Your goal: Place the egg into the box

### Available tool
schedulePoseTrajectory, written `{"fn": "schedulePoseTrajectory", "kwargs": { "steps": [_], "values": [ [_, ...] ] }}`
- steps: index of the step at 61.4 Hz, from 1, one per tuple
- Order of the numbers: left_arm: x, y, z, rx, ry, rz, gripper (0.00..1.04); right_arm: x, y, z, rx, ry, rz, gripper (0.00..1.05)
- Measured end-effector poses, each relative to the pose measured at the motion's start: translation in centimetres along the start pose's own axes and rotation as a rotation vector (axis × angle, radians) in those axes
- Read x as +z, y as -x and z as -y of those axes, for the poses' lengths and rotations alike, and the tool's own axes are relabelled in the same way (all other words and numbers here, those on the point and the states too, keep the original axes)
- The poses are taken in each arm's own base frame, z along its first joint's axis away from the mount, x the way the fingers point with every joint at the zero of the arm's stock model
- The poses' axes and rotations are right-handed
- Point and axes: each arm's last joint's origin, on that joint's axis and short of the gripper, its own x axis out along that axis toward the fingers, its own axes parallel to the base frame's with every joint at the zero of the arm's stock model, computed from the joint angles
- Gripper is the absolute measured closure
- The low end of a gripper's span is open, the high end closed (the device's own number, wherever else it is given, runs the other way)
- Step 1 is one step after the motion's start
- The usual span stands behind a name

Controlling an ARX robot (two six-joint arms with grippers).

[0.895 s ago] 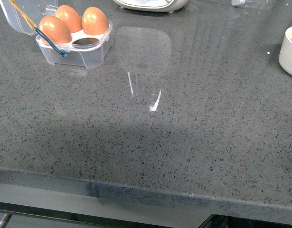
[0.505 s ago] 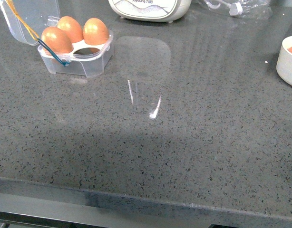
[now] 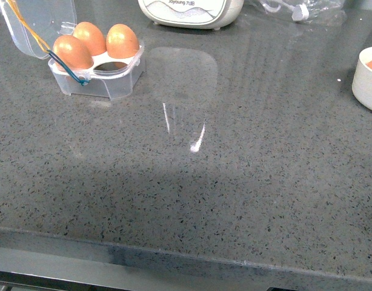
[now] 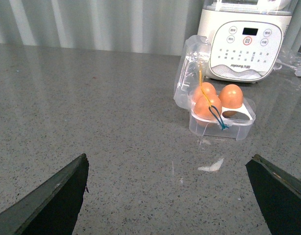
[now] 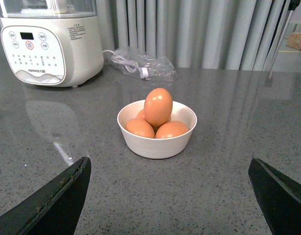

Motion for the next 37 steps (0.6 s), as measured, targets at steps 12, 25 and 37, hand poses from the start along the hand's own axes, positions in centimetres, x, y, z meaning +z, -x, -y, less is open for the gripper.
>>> {"fn": "schedulePoseTrajectory", "kwargs": {
  "steps": [12,25,37],
  "values": [
    [0.0,0.0,0.0,0.0,0.0,0.0,0.07,0.0,0.0,0.0,0.0,0.0,0.0,0.07],
    [0.0,0.0,0.0,0.0,0.0,0.0,0.07,0.1,-0.2,-0.1,-0.065,0.086,-0.184,0.07],
    [0.0,0.0,0.0,0.0,0.0,0.002,0.07,3.5,-1.9,-0.2,-0.031,0.117,-0.076,0.07]
  ]
}}
